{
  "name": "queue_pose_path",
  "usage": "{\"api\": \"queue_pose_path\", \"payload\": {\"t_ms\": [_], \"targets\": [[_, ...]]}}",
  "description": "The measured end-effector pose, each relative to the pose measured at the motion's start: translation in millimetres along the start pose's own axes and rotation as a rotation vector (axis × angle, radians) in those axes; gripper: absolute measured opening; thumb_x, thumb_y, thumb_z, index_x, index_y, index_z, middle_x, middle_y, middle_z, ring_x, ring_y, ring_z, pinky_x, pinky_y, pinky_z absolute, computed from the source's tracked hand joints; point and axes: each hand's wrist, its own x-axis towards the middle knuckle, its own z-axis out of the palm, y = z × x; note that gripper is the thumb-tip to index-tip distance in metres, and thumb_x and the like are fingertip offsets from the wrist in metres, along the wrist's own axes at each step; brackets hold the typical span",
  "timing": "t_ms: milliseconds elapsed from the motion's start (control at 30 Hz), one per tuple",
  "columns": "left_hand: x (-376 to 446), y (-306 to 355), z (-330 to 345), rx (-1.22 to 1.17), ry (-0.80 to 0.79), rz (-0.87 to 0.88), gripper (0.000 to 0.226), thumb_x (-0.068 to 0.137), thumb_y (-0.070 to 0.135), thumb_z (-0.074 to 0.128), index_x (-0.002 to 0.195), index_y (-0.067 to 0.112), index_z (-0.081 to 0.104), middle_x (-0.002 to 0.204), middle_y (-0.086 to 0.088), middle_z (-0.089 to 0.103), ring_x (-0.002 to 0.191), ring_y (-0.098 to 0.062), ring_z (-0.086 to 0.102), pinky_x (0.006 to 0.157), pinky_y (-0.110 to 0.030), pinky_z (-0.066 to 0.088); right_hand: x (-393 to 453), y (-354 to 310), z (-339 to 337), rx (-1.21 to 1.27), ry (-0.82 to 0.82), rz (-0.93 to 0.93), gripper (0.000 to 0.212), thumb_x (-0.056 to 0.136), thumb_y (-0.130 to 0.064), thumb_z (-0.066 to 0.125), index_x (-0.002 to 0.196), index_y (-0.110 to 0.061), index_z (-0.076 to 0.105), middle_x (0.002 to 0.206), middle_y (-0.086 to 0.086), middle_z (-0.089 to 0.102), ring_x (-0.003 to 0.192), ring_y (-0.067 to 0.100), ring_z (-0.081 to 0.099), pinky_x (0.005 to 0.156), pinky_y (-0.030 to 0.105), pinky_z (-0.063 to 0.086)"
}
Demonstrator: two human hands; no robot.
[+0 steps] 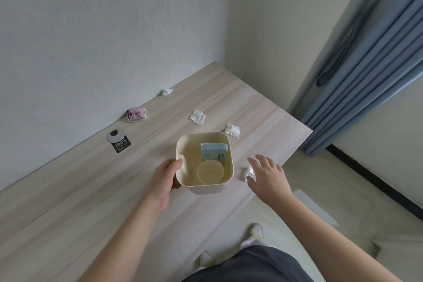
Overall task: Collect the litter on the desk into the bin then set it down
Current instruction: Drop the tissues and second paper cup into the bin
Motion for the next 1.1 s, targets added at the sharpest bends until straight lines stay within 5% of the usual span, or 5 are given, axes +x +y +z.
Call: {"api": "queue_pose_path", "payload": {"t_ms": [233, 467, 700, 900, 1100], "targets": [[26.0, 30.4, 27.0, -0.075, 0.100, 0.023, 0.016, 0.075, 0.033, 0.059, 0.079, 0.017, 0.058, 0.068, -0.001, 0.061, 0.060, -0.015, 0.049, 0.057, -0.030, 0.035, 66.1, 26.5, 16.2, 0.022, -0.277, -0.102, 0.054, 0.089, -0.039, 0.051, 0.140, -0.029, 0.037, 0.139, 0.002, 0.041, 0.123, 0.026, 0.044, 0.097, 0.038, 0.039], [59.5, 46.8, 61.7, -0.183, 0.199, 0.008, 0.009, 0.095, 0.016, 0.054, 0.090, 0.012, 0.061, 0.078, -0.008, 0.059, 0.067, -0.018, 0.050, 0.061, -0.030, 0.040, 102.3, 46.0, 52.7, -0.149, -0.494, -0.277, 0.068, 0.085, -0.047, 0.061, 0.141, -0.022, 0.032, 0.133, 0.007, 0.038, 0.113, 0.030, 0.049, 0.086, 0.040, 0.045], [77.5, 55.8, 67.3, -0.254, 0.285, 0.016, 0.009, 0.089, 0.019, 0.058, 0.086, 0.012, 0.060, 0.066, -0.005, 0.053, 0.053, -0.014, 0.043, 0.047, -0.023, 0.038, 143.0, 55.6, 65.7, 0.002, -0.478, -0.304, 0.023, 0.094, -0.013, 0.044, 0.114, -0.013, 0.056, 0.117, 0.010, 0.049, 0.106, 0.029, 0.054, 0.080, 0.037, 0.045], [80.8, 60.6, 66.9, -0.258, 0.310, 0.066, 0.019, 0.080, 0.025, 0.058, 0.084, 0.007, 0.056, 0.055, -0.004, 0.047, 0.046, -0.013, 0.038, 0.046, -0.025, 0.036, 197.7, 57.0, 39.3, 0.160, -0.319, -0.273, 0.012, 0.092, -0.012, 0.047, 0.095, -0.015, 0.058, 0.102, 0.006, 0.055, 0.091, 0.029, 0.057, 0.069, 0.030, 0.037], [76.3, 57.7, 68.3, -0.266, 0.374, 0.074, 0.014, 0.094, 0.016, 0.052, 0.083, 0.007, 0.055, 0.056, 0.000, 0.049, 0.050, -0.013, 0.038, 0.049, -0.026, 0.035, 244.2, 45.4, 25.0, 0.145, -0.257, -0.341, 0.011, 0.091, -0.025, 0.059, 0.095, -0.018, 0.067, 0.118, 0.002, 0.049, 0.090, 0.027, 0.059, 0.072, 0.031, 0.043]]}}
